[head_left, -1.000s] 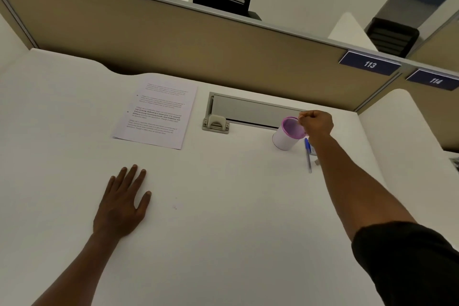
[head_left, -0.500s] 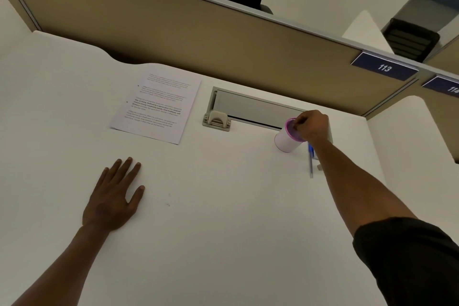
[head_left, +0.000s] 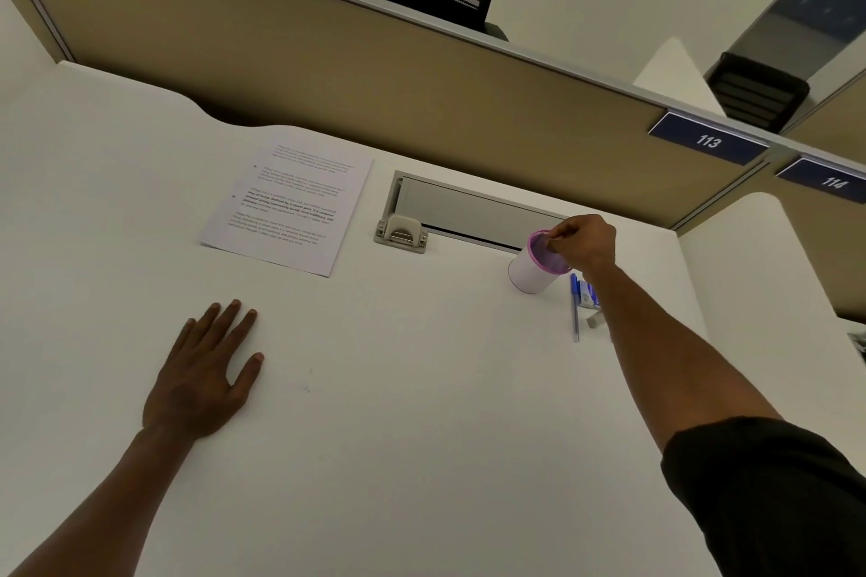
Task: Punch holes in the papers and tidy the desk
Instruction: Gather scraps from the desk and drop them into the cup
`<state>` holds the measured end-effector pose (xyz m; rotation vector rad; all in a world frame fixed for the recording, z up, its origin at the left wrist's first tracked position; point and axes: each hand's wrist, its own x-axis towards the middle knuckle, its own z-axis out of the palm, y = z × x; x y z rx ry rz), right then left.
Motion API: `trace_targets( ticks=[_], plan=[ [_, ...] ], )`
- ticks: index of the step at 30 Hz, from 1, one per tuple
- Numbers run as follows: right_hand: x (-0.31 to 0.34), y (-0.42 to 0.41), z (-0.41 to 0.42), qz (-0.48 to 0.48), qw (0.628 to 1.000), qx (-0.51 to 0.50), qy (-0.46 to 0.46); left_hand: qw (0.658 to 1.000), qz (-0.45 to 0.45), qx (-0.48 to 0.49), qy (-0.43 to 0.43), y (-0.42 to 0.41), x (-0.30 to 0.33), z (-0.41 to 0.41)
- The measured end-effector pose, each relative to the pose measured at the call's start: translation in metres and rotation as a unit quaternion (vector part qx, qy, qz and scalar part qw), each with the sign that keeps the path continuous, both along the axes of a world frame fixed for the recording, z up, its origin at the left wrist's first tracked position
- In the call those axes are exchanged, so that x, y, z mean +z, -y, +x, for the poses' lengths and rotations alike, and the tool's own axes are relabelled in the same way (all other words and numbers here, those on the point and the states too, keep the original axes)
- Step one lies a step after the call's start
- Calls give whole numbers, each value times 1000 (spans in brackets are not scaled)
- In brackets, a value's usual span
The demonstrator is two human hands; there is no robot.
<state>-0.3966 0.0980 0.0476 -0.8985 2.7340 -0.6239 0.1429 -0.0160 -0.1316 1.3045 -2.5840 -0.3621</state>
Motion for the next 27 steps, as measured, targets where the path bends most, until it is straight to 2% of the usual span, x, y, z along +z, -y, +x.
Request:
trace_targets(
  ticks=[4, 7, 10, 13, 17, 19, 22, 27],
  plan=[
    [2, 0, 10, -21, 1000, -3, -17, 1000, 1, -2, 8, 1, 0, 3],
    [4, 0, 42, -95, 995, 19, -34, 1000, -5, 2, 4, -2, 4, 4],
    [-6, -6, 105, -165, 981, 87, 55, 1000, -8, -1, 8, -6, 9, 2],
    [-36, -21, 182, -134, 967, 170, 131, 999, 3, -11, 30, -9, 16, -3],
    [-80, -30, 272, -107, 948, 247, 170, 999, 33, -3, -10, -25, 24, -11],
    [-95, -26, 303, -97, 938, 301, 143, 999, 50, -2, -21, -39, 24, -14],
    [-108, -14, 331, -35, 928, 363, 76, 998, 57, -5, -28, -61, 18, -13],
    [-119, -11, 352, 11, 918, 397, 6, 999, 42, -8, -22, -74, 13, -7]
  ],
)
